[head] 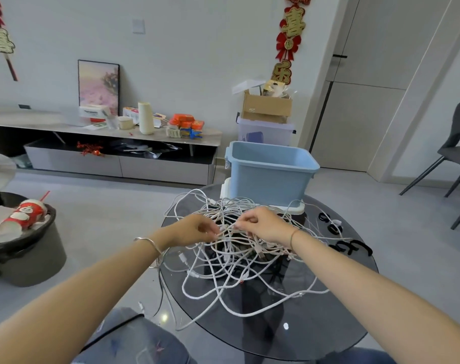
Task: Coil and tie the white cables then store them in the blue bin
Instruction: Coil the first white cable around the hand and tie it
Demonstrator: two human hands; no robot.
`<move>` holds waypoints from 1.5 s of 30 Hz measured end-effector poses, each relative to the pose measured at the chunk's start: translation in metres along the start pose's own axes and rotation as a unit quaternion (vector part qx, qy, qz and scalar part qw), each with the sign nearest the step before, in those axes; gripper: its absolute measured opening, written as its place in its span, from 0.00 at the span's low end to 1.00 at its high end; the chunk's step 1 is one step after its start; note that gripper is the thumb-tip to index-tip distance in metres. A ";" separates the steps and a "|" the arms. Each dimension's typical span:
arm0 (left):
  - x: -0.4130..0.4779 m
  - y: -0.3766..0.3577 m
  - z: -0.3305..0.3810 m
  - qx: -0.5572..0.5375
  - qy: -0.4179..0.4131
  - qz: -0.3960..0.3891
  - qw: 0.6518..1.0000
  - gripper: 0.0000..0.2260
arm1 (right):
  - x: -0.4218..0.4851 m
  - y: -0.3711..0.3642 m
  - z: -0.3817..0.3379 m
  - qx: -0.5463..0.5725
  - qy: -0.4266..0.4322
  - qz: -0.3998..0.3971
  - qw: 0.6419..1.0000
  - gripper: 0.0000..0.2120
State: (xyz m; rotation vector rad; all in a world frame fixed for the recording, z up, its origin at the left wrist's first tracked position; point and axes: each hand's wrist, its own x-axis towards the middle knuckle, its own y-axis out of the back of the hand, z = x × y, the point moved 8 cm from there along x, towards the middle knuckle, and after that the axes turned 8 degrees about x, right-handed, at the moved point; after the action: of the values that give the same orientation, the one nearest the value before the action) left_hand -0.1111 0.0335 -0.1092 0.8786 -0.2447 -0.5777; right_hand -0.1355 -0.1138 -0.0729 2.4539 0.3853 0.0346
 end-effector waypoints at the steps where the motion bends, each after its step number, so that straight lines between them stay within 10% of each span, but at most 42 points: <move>1: 0.001 0.010 0.002 -0.028 -0.003 0.022 0.999 0.02 | 0.002 0.015 -0.004 0.035 0.001 0.038 0.999 0.08; 7: 0.012 0.042 0.011 -0.063 -0.025 0.071 0.995 0.06 | 0.000 0.098 -0.009 0.235 0.001 0.245 0.941 0.09; 17: 0.047 0.080 0.011 0.022 0.001 0.082 0.996 0.19 | 0.013 0.113 0.009 0.265 -0.018 0.281 0.922 0.08; 38: 0.070 0.080 -0.070 0.086 0.088 0.007 0.992 0.17 | 0.105 0.054 0.042 -0.023 -0.087 0.098 0.991 0.15; 42: 0.085 0.067 -0.090 -0.018 0.206 0.070 0.976 0.20 | 0.130 0.038 0.033 0.009 -0.059 0.090 0.994 0.03; 45: 0.092 0.059 -0.097 -0.265 0.260 0.125 0.920 0.05 | 0.141 0.027 0.021 -0.012 -0.043 0.060 0.997 0.09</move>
State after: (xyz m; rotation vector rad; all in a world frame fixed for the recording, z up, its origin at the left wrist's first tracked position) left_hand 0.0281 0.0740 -0.1257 0.4333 0.2756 -0.1376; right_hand 0.0088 -0.1068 -0.0835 2.4419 0.1993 -0.0160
